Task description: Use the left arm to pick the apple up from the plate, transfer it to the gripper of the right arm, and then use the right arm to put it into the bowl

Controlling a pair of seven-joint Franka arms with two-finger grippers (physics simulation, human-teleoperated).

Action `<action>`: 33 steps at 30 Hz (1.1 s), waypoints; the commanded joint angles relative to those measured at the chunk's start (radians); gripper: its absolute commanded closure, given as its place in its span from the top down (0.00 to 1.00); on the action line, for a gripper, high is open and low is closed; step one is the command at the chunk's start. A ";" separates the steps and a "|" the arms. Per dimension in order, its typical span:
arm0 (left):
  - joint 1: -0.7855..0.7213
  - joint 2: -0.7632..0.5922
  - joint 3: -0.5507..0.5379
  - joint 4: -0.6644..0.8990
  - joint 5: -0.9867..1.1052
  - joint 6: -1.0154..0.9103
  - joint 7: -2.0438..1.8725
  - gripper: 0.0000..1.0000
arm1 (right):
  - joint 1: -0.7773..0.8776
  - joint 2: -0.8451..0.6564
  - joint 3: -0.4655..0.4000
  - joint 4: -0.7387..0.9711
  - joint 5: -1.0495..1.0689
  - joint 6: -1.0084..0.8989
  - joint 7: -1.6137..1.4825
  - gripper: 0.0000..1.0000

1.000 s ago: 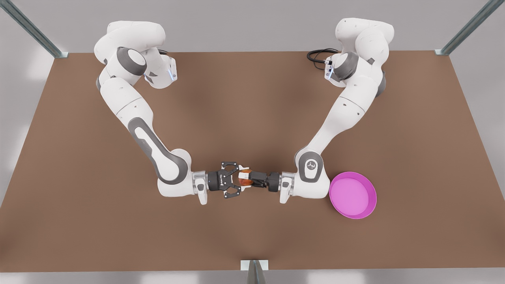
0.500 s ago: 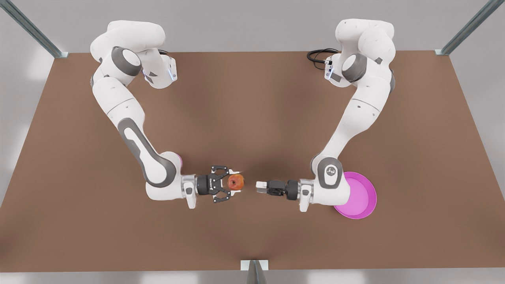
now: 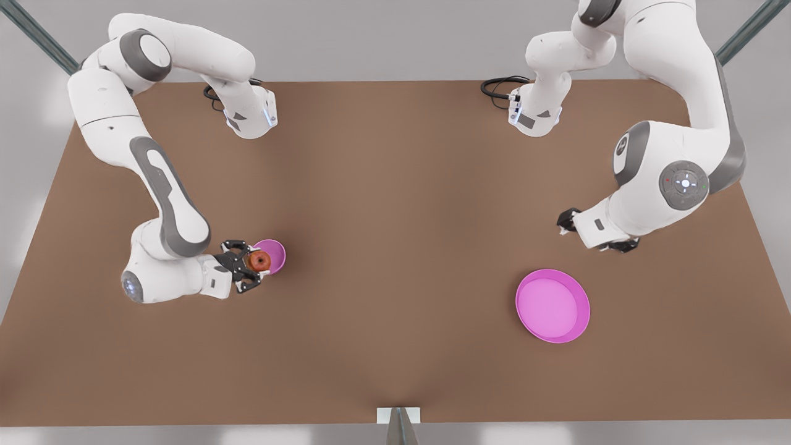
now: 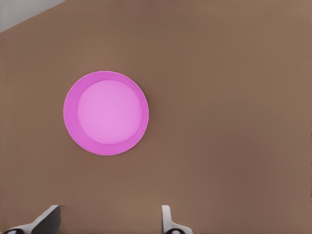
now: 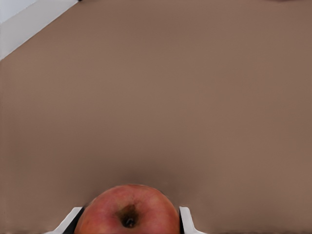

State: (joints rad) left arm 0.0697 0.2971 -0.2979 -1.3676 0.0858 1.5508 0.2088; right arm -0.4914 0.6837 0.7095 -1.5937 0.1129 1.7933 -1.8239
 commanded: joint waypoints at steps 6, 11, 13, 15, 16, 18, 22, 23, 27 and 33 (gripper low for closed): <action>-0.018 0.030 -0.004 0.061 0.072 -0.112 -0.344 1.00 | -0.001 -0.069 -0.004 -0.181 -0.289 0.268 0.192 0.53; -0.018 0.030 -0.003 0.061 0.077 -0.118 -0.344 1.00 | 0.001 -0.072 -0.004 -0.268 -0.288 0.362 0.193 0.53; -0.018 0.030 -0.003 0.061 0.077 -0.118 -0.344 1.00 | 0.001 -0.073 -0.004 -0.288 -0.288 0.391 0.193 0.54; -0.018 0.031 -0.003 0.061 0.077 -0.117 -0.344 1.00 | -0.002 -0.076 -0.004 -0.296 -0.288 0.391 0.196 0.60; -0.018 0.031 -0.003 0.061 0.077 -0.117 -0.344 1.00 | -0.004 -0.087 -0.004 -0.304 -0.288 0.391 0.221 1.00; -0.018 0.031 -0.003 0.061 0.077 -0.117 -0.344 1.00 | -0.010 -0.093 -0.004 -0.305 -0.288 0.388 0.221 1.00; -0.018 0.031 -0.003 0.061 0.077 -0.117 -0.344 1.00 | -0.012 -0.134 -0.001 -0.304 -0.288 0.365 0.222 1.00; -0.018 0.031 -0.003 0.061 0.077 -0.117 -0.344 1.00 | -0.009 -0.174 0.001 -0.304 -0.286 0.345 0.222 1.00; -0.018 0.031 -0.003 0.061 0.077 -0.117 -0.344 1.00 | 0.045 -0.224 0.001 -0.028 -0.395 -0.047 0.936 1.00; -0.018 0.031 -0.003 0.061 0.077 -0.117 -0.344 1.00 | 0.256 -0.140 -0.317 0.328 -0.439 -0.431 1.638 1.00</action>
State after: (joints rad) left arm 0.0521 0.3295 -0.3001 -1.3074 0.1620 1.4352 -0.0799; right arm -0.2702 0.5344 0.4333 -1.3116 -0.3334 1.6574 -1.2007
